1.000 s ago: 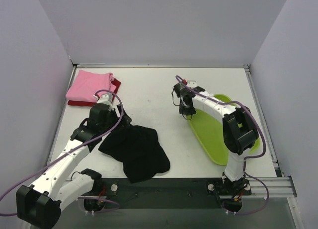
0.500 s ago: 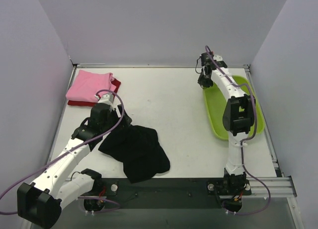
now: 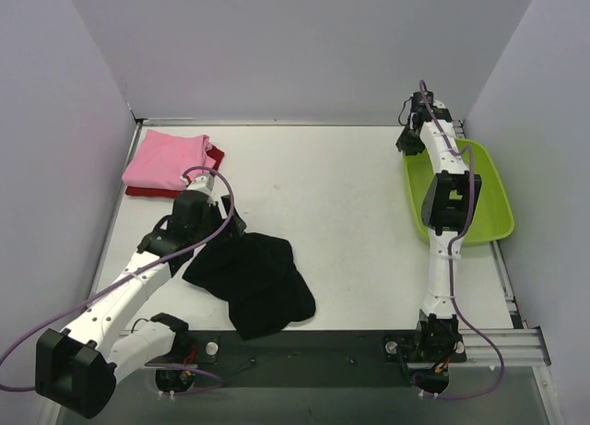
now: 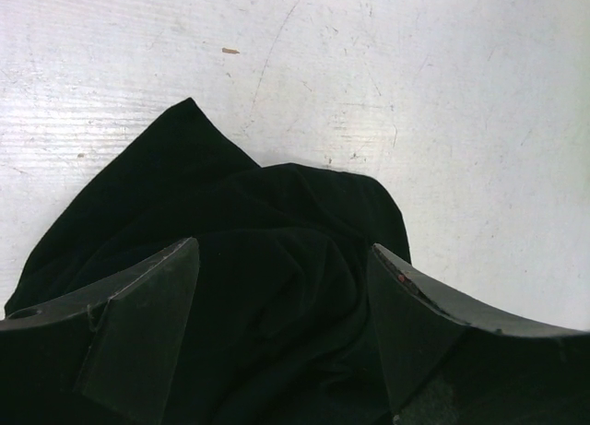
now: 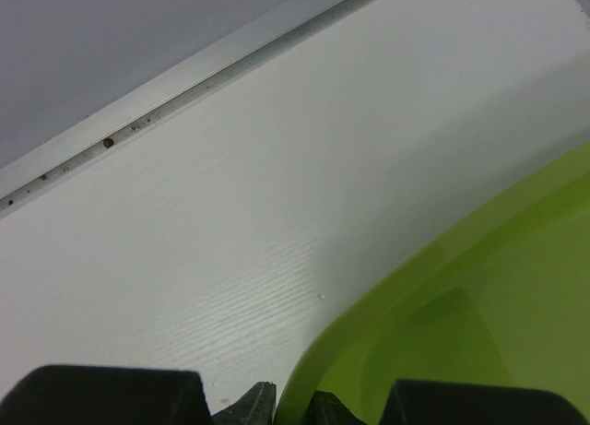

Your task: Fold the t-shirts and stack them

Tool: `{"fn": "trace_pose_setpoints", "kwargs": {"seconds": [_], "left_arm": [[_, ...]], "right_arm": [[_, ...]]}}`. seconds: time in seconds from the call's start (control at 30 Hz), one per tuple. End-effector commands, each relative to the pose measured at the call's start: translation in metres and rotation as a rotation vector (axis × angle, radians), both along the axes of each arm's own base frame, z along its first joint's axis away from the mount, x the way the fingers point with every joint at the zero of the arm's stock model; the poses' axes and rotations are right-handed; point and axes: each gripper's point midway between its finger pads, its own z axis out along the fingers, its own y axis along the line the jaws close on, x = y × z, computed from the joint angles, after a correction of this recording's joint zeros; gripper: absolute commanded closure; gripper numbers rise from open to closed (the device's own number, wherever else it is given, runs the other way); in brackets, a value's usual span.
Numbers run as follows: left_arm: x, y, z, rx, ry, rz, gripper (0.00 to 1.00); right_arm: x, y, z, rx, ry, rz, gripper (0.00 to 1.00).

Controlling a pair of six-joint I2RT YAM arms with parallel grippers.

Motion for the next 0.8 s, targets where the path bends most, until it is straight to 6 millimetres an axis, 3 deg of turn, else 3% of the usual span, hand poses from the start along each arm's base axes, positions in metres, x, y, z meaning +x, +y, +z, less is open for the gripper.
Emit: {"fn": "trace_pose_setpoints", "kwargs": {"seconds": [0.0, 0.2, 0.33, 0.37, 0.43, 0.47, 0.53, 0.57, 0.6, 0.63, 0.67, 0.73, 0.77], "left_arm": [[0.014, -0.008, 0.024, -0.017, -0.07, -0.016, 0.18], [0.014, -0.008, 0.02, -0.012, -0.061, -0.015, 0.18], [0.014, -0.006, 0.022, -0.009, -0.069, -0.01, 0.18], [0.013, -0.006, 0.022, -0.011, -0.068, -0.012, 0.18], [0.012, -0.006, 0.024, -0.014, -0.075, -0.012, 0.18], [0.012, -0.005, 0.025, -0.015, -0.078, -0.012, 0.18], [0.01, -0.005, 0.028, -0.018, -0.088, -0.014, 0.18], [0.009, -0.005, 0.029, -0.02, -0.089, -0.016, 0.18], [0.009, -0.006, 0.031, -0.025, -0.095, -0.017, 0.18], [0.008, -0.007, 0.031, -0.029, -0.094, -0.021, 0.18], [0.006, -0.008, 0.033, -0.036, -0.101, -0.026, 0.18], [0.005, -0.008, 0.036, -0.046, -0.108, -0.029, 0.18], [0.004, -0.009, 0.037, -0.052, -0.114, -0.032, 0.18]], "right_arm": [[0.029, 0.015, 0.009, 0.145, -0.106, 0.064, 0.91], [0.035, 0.021, 0.038, 0.147, -0.189, 0.092, 0.36], [0.032, 0.026, 0.08, 0.092, -0.263, 0.111, 0.22], [0.028, 0.027, 0.1, 0.083, -0.291, 0.117, 0.21], [0.017, 0.028, 0.11, 0.068, -0.291, 0.113, 0.19], [0.008, 0.027, 0.134, 0.064, -0.326, 0.109, 0.19], [-0.016, 0.042, 0.13, 0.073, -0.284, 0.115, 0.19], [-0.032, 0.044, 0.159, 0.067, -0.324, 0.114, 0.19], [-0.047, 0.054, 0.157, 0.062, -0.307, 0.13, 0.19], [-0.068, 0.054, 0.139, 0.04, -0.252, 0.121, 0.18], [-0.086, 0.052, 0.158, 0.012, -0.277, 0.118, 0.18], [-0.116, 0.061, 0.146, -0.023, -0.223, 0.139, 0.18], [-0.135, 0.061, 0.156, -0.051, -0.216, 0.153, 0.18]]}}
